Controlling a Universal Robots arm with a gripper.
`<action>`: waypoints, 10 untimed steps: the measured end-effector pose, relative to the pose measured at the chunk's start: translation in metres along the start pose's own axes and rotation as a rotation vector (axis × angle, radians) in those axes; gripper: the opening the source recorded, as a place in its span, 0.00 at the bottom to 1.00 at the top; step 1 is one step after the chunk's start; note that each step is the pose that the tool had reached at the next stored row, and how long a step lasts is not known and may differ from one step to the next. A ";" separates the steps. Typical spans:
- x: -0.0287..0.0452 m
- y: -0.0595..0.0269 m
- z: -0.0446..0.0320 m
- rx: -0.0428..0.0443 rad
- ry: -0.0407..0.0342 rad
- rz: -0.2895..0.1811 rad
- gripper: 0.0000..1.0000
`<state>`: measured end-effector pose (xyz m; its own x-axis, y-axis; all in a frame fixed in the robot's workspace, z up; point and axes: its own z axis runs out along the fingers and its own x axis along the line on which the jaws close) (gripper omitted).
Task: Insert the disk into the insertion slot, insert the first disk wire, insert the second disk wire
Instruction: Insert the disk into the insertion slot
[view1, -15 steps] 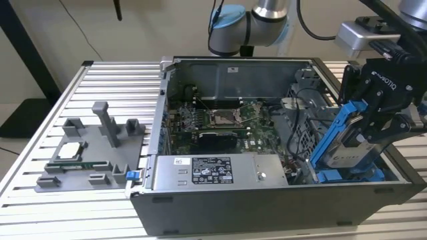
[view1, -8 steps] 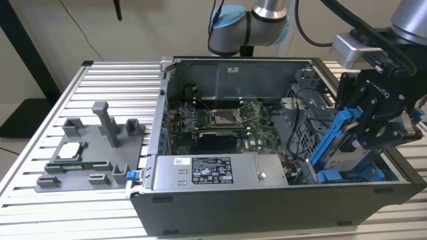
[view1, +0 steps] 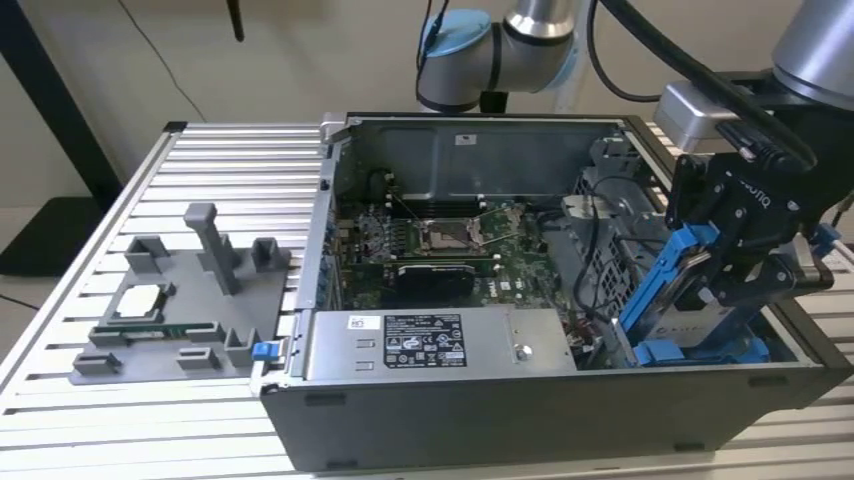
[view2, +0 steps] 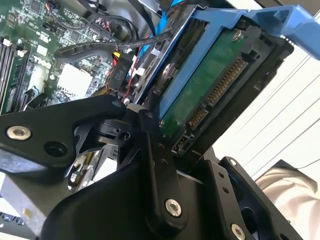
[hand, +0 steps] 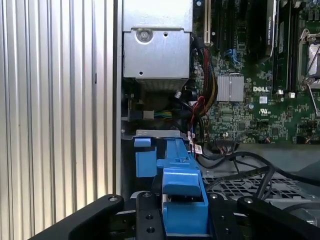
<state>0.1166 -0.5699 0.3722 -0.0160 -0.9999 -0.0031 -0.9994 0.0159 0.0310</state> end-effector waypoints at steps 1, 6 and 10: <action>0.0000 0.0000 0.0000 0.0000 -0.0001 0.000 0.00; 0.0000 0.0000 0.0002 0.0000 -0.0003 0.000 1.00; 0.0000 0.0000 0.0002 0.0000 -0.0002 0.000 1.00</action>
<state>0.1166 -0.5699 0.3720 -0.0160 -0.9999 -0.0033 -0.9994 0.0158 0.0309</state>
